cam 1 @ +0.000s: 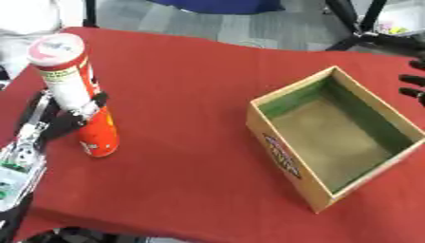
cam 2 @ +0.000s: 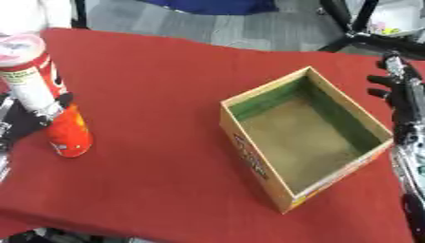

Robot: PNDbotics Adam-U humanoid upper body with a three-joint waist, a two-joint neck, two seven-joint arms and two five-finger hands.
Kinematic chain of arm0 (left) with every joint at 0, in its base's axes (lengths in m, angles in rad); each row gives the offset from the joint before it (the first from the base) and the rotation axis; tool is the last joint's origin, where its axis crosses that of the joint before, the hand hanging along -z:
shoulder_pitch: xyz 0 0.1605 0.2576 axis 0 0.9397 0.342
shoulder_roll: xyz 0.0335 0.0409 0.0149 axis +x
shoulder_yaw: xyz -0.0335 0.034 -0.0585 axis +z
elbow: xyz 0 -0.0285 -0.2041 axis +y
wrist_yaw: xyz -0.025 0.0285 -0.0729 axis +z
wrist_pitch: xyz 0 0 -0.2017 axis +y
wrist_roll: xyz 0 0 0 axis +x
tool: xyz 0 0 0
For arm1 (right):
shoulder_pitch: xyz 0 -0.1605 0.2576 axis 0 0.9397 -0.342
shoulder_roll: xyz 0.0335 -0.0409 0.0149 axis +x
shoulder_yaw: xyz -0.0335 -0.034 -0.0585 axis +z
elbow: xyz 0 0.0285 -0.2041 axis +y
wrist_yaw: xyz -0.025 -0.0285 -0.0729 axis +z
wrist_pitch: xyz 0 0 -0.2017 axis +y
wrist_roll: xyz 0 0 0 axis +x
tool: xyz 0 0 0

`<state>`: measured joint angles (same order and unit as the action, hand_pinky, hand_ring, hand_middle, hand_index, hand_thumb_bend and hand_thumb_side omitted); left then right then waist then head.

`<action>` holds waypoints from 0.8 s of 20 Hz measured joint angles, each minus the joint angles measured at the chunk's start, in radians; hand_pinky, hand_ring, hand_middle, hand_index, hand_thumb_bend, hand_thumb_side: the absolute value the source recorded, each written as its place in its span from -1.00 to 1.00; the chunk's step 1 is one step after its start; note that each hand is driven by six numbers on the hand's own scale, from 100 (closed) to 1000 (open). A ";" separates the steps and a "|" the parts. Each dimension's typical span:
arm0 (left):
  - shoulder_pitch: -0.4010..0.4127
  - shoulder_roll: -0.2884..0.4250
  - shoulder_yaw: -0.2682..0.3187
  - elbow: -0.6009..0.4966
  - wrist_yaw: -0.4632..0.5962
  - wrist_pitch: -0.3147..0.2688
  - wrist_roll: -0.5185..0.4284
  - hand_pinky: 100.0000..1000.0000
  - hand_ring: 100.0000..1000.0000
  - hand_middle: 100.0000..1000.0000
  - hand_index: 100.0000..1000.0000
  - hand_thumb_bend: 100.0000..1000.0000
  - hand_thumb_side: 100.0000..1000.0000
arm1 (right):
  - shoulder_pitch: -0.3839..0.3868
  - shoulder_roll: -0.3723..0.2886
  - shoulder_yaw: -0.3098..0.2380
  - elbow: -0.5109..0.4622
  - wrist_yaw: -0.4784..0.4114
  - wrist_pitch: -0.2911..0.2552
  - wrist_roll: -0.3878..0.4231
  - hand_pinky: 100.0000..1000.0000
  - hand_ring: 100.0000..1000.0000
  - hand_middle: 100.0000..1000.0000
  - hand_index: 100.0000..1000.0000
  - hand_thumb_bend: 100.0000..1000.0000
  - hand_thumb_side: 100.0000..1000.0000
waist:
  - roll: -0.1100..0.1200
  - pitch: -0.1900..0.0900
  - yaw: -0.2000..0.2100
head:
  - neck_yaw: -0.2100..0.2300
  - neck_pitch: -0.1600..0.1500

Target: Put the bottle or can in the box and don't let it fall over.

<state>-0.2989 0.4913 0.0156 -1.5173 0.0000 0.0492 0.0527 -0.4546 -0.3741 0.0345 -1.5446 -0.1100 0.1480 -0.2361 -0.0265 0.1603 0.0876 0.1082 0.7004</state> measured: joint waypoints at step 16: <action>0.000 0.000 0.000 -0.008 0.055 0.013 0.045 0.95 0.36 -0.45 -0.17 -1.00 -0.48 | 0.001 0.000 0.000 0.000 0.000 0.005 -0.005 0.54 0.59 0.69 0.81 -1.00 0.84 | 0.001 0.000 -0.002 | 0.001 0.000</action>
<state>-0.2990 0.4913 0.0155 -1.5251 0.0545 0.0625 0.0972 -0.4532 -0.3741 0.0346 -1.5446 -0.1100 0.1530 -0.2413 -0.0254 0.1604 0.0860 0.1088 0.7003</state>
